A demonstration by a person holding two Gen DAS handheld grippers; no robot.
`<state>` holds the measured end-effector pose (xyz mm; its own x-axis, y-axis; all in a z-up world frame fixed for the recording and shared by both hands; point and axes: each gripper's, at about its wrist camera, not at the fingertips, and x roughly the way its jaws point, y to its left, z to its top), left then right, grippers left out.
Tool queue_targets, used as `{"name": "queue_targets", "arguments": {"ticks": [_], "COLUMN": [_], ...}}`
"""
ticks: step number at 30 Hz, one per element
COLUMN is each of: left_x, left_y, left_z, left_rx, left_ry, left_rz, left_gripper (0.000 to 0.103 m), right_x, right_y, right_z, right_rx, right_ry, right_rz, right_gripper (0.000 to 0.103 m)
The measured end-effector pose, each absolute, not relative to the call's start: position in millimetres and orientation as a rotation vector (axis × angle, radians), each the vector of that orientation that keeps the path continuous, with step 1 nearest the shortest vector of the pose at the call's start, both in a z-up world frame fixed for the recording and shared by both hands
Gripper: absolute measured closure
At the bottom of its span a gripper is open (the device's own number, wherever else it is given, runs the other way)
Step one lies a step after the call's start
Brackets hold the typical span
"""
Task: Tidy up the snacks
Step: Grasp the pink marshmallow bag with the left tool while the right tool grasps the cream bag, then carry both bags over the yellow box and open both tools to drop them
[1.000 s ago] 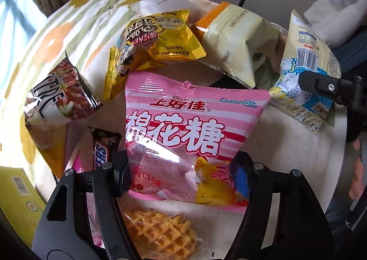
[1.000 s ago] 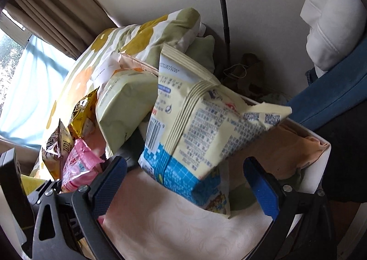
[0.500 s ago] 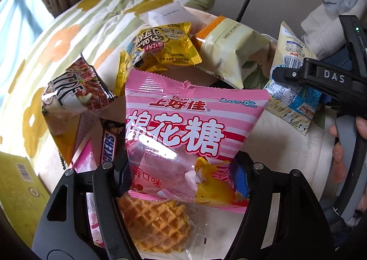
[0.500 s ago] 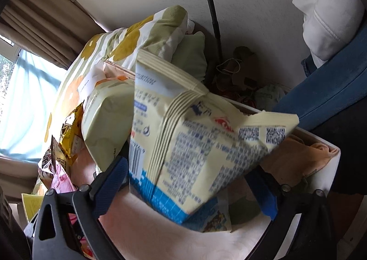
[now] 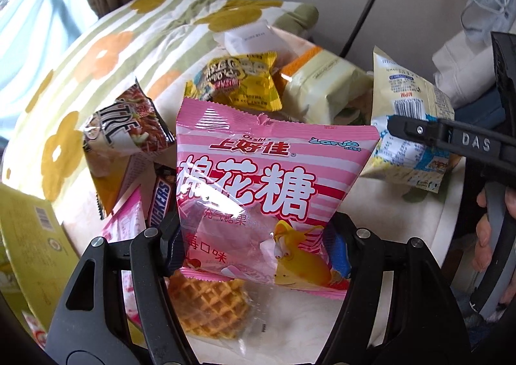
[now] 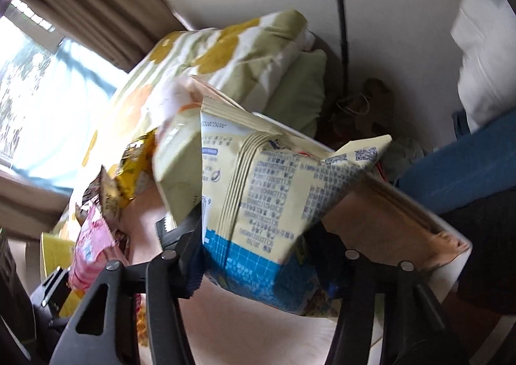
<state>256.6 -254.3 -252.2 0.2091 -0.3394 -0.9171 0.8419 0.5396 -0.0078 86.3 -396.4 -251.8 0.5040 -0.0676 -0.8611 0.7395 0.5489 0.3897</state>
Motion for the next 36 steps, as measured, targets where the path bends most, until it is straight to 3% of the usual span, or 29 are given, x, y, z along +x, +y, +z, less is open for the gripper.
{"name": "queue_targets", "arguments": {"ticks": [18,36], "left_x": [227.9,263.0], "left_y": [-242.1,-57.5], "left_z": [-152.0,-86.8], "left_rx": [0.312,0.040], "left_ry": [0.942,0.851], "left_rz": [-0.615,-0.204], "left_gripper": [0.037,0.037], "right_x": [106.6,199.2], "right_y": [-391.6,-260.6], "right_z": [-139.0,-83.6], "right_rx": [0.480,0.262], "right_ry": [0.866,0.797], "right_rz": [-0.155,0.293], "right_gripper": [0.052,0.052]}}
